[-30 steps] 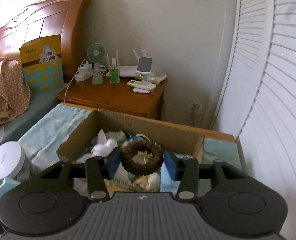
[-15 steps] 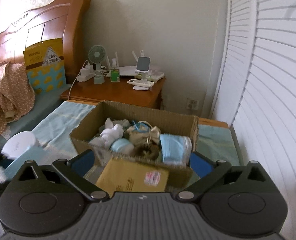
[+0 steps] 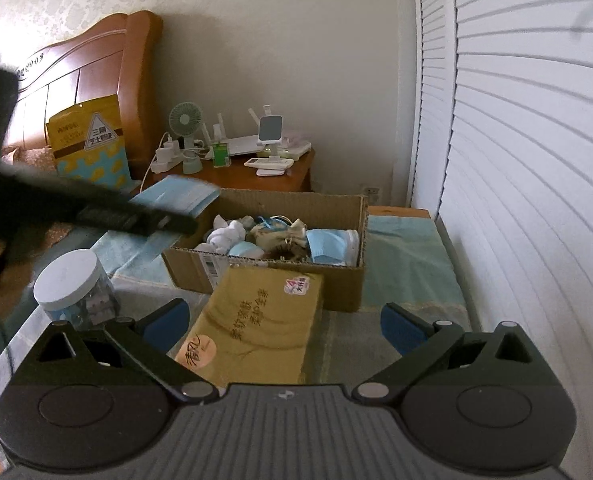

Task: Organize soft objects
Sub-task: 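Carry the blue mask into the box with the left gripper while the right carries the hair tie there, then open both grippers over the box and pull them back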

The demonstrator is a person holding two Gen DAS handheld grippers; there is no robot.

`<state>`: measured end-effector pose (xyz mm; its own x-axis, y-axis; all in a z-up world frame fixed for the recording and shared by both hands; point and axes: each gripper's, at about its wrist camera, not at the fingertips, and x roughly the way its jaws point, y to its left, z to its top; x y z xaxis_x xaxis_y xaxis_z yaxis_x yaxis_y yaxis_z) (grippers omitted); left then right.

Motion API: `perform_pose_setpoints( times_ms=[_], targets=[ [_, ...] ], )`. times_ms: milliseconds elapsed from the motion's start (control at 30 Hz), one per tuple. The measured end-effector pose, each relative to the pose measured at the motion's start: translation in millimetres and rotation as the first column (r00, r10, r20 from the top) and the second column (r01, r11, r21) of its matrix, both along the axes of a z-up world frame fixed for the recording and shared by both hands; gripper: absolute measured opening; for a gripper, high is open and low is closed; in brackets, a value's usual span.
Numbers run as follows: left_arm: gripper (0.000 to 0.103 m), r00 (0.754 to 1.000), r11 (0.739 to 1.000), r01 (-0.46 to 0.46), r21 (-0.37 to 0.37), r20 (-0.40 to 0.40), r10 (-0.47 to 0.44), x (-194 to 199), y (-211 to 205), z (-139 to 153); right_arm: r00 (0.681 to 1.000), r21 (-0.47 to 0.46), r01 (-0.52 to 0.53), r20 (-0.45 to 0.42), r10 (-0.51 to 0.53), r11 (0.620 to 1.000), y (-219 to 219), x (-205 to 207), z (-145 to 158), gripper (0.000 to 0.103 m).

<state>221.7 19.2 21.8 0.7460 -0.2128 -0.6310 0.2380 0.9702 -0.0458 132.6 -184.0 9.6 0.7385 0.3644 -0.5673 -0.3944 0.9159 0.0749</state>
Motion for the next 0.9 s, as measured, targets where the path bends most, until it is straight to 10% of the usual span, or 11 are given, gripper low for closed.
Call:
perform_pose_setpoints(
  times_ms=[267,433,900],
  targets=[
    [0.038,0.999,0.999,-0.035,0.017,-0.006,0.035,56.2,-15.1,-13.4,1.0,0.023,0.026,-0.015,-0.026,0.999,-12.1,3.8,-3.2,0.103],
    [0.092,0.995,0.994,-0.092,0.052,0.046,0.09,63.0,-18.4,-19.2,0.999,0.027,0.031,-0.017,-0.031,0.999,-14.7,5.2,-4.0,0.103],
    [0.101,0.992,0.989,-0.122,0.089,0.053,0.117,-30.4,-14.6,4.5,0.993,0.004,0.11,-0.051,-0.109,0.994,-12.5,0.1,3.2,0.103]
  ],
)
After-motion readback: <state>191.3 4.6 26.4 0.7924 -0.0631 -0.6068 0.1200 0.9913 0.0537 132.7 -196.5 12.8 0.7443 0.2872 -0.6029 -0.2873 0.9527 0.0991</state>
